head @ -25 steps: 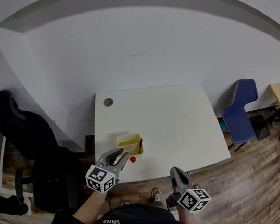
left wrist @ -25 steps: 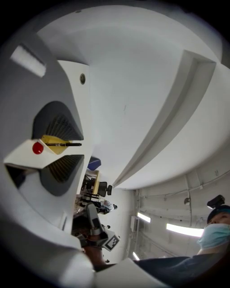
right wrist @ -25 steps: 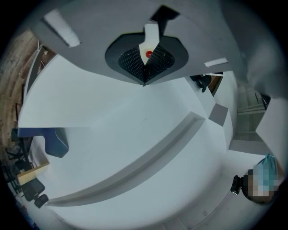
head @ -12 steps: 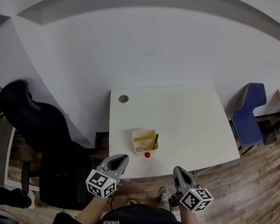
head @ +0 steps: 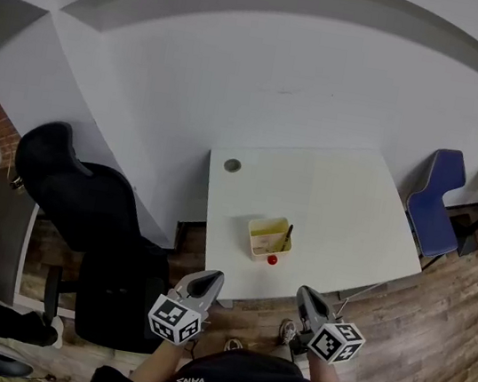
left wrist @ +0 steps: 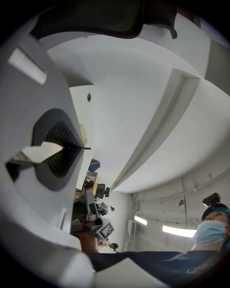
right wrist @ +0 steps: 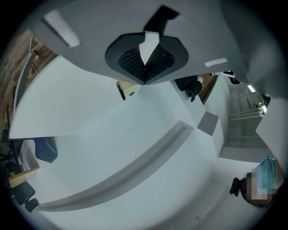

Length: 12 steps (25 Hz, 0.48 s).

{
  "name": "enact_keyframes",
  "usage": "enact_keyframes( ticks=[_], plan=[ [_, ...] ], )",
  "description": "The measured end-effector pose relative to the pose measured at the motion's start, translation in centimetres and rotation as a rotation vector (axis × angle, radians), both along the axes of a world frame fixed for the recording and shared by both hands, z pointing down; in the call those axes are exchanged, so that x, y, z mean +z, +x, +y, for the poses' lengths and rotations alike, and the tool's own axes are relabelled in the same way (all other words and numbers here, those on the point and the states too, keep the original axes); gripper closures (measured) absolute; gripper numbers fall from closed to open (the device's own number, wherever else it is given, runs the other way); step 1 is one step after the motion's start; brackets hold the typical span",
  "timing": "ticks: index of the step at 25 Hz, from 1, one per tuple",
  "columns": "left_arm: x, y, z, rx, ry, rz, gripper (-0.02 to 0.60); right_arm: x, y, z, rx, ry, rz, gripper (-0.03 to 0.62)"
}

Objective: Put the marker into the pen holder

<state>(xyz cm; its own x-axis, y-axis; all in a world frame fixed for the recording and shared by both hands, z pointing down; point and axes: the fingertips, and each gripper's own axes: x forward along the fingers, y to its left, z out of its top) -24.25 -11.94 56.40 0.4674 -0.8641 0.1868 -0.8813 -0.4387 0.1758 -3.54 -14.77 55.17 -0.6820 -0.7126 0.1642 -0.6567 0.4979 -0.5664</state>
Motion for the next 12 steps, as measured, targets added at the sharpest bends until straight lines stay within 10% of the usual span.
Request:
enact_keyframes(
  ticks=[12],
  plan=[
    [0.5,-1.9,3.1,-0.028,-0.021,-0.012,0.529,0.4,-2.4,0.9,-0.040,-0.005,0.035,0.592]
  ],
)
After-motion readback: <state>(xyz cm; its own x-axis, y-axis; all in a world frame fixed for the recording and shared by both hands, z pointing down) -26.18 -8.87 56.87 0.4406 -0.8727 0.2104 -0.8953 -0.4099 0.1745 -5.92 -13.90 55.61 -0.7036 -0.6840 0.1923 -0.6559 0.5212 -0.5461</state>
